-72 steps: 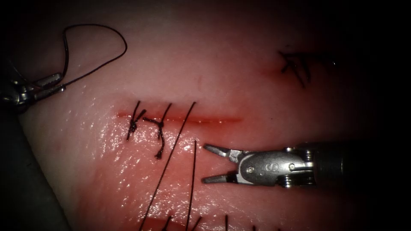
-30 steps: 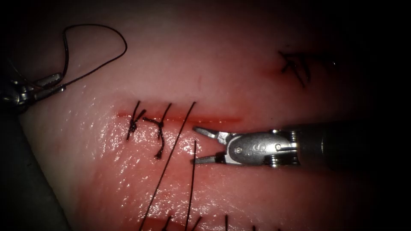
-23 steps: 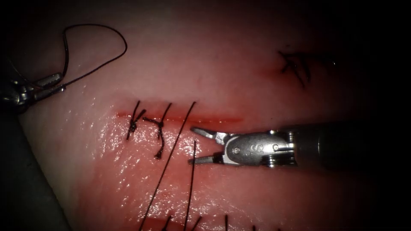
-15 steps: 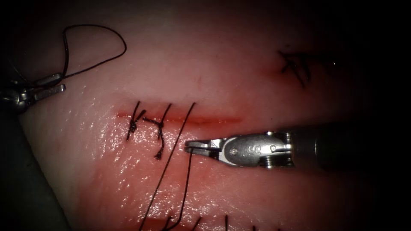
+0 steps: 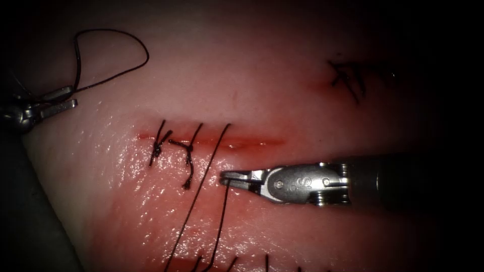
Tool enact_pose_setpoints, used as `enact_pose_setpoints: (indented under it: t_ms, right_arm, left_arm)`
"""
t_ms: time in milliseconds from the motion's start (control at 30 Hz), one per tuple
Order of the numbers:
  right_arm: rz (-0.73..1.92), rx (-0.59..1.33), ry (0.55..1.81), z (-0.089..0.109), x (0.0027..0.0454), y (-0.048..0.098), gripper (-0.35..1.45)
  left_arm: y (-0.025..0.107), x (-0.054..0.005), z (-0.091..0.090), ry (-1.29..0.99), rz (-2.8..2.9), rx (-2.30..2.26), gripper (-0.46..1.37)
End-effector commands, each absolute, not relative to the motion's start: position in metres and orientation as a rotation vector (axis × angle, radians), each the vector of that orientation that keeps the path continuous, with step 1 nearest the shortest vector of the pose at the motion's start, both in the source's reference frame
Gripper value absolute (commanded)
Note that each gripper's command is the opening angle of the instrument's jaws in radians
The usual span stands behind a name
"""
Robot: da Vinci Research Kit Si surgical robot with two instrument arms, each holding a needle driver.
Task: Wound Closure
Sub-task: Pull the string through the cut with the right gripper
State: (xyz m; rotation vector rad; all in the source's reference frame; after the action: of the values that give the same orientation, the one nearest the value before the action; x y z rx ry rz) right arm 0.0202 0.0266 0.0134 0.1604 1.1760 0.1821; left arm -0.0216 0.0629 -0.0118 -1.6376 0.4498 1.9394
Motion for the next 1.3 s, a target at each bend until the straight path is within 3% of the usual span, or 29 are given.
enact_pose_setpoints:
  t_ms: [33,533,1300]
  right_arm:
    - [0.167,0.174,1.168,0.013,0.0203,0.026,-0.35]
    - [0.065,0.275,1.102,0.007,0.0207,0.018,-0.35]
    - [0.048,0.49,1.14,0.002,0.0225,0.009,-0.35]
  left_arm:
    - [0.063,-0.0216,-0.012,0.444,1.943,-1.642,-0.43]
    - [0.063,-0.0216,-0.012,0.444,1.943,-1.642,-0.43]
    - [0.063,-0.0216,-0.012,0.444,1.943,-1.642,-0.43]
